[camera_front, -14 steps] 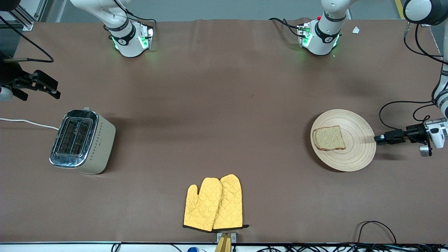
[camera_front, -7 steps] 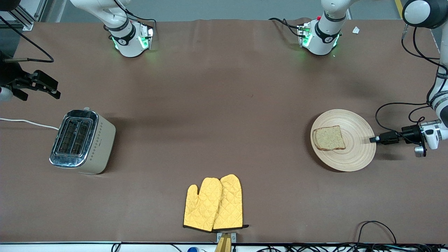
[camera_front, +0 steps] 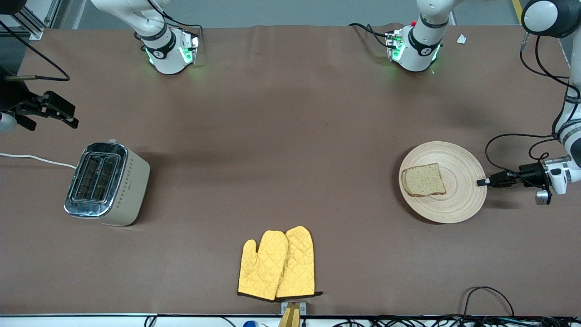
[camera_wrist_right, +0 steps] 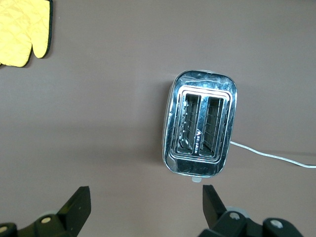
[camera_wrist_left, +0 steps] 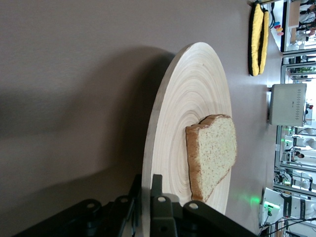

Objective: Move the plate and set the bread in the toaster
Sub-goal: 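Slide the plate toward the table middle with the left gripper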

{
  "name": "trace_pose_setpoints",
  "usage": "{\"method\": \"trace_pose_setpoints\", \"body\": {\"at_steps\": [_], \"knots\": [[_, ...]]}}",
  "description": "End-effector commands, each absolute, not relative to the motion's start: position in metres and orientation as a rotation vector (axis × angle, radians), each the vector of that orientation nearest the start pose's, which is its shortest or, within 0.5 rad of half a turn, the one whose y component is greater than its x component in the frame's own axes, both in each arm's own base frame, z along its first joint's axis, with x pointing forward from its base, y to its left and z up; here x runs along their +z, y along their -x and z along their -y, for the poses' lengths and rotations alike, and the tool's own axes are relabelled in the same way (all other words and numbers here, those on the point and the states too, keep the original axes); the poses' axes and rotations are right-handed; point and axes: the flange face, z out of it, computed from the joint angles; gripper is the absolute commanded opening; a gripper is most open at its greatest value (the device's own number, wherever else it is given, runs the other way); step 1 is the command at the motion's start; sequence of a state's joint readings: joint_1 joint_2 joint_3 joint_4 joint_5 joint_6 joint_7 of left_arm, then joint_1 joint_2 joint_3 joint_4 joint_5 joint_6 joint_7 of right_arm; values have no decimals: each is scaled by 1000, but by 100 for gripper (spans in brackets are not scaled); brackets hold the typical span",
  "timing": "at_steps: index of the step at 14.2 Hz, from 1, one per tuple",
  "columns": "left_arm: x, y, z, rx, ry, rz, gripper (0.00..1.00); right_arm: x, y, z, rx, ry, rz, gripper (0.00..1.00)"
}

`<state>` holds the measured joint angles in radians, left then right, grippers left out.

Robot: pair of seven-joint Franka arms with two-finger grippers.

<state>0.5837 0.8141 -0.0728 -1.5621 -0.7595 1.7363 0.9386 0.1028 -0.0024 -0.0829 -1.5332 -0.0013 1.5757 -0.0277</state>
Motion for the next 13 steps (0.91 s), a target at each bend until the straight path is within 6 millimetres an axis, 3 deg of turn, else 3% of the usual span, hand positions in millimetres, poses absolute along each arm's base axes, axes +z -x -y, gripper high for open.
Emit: {"method": "trace_pose_setpoints", "body": {"at_steps": [1,3,6,7,11,13], "knots": [[165,-597,-228,23,-2115,107,0,644,-553,-12,-75,3150,75,100],[181,-611,-194,9,-2065,157,0,644,-553,-12,-75,3150,75,100],[191,-629,-123,-41,-1994,238,0,644,-553,-11,-72,3150,72,100],[194,-636,-91,-59,-1975,281,0,644,-553,-11,-72,3150,75,100],[197,-648,13,-146,-1969,377,0,643,-553,-10,-70,3150,70,100],[190,-643,59,-159,-1928,365,0,642,-553,-10,-68,3150,67,100]]}}
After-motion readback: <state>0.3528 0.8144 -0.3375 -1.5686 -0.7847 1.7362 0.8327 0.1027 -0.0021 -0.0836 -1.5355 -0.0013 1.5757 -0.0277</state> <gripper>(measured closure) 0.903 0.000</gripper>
